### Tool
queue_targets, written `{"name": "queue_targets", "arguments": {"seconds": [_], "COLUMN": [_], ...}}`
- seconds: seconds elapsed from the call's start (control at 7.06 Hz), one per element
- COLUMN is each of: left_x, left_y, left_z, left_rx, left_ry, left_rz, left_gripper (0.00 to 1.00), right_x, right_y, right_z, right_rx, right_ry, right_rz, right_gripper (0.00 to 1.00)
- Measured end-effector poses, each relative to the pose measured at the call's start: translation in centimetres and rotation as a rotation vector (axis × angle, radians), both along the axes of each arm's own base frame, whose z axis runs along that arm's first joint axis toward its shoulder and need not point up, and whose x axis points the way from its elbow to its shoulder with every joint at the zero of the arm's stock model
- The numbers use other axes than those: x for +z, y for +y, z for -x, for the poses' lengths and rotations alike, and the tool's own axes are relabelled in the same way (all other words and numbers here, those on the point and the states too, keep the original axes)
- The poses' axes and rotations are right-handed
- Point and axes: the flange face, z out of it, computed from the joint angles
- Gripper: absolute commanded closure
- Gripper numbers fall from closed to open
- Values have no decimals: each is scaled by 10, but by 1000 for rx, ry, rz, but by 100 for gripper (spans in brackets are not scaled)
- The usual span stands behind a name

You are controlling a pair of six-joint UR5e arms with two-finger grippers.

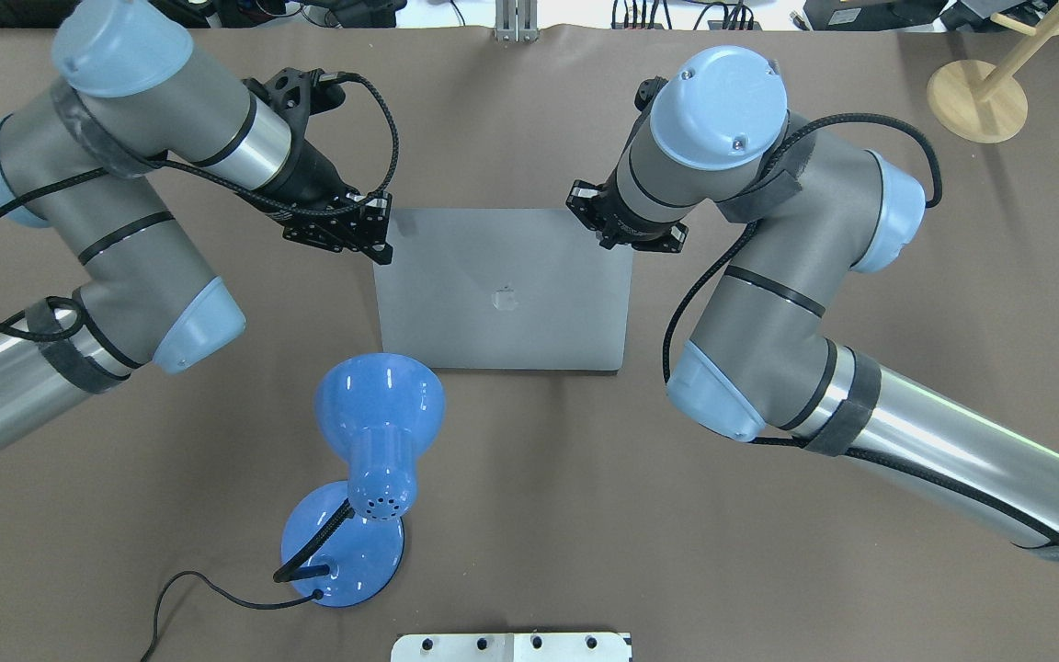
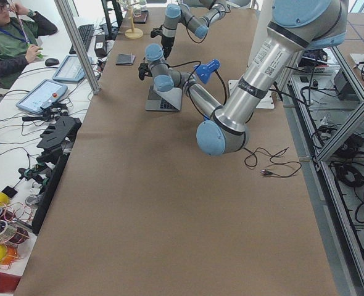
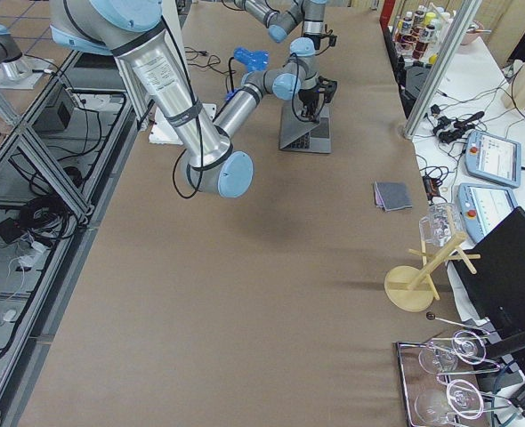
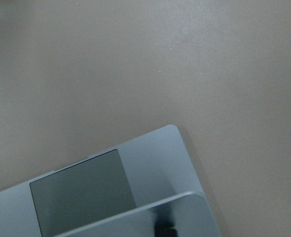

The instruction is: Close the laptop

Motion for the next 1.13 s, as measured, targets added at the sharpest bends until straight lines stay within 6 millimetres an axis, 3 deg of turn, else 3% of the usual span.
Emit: {"name": "queue_targets", "arguments": {"seconds": [0.57, 0.85, 1.13], "left_x": [10, 16, 25], "left_y": [-45, -60, -69], "left_z": [-30, -39, -47], "left_rx": [-48, -71, -80], "left_ry": [-84, -118, -148], "left_rz": [-45, -51, -59], "left_gripper": [100, 100, 100], "right_x": [15, 30, 30], "right_y": [-26, -40, -54], "right_z": [10, 20, 36], "right_rx": [18, 24, 27], "right_ry": [15, 21, 34], "right_rz": [10, 12, 26], "right_gripper": [100, 100, 100]}}
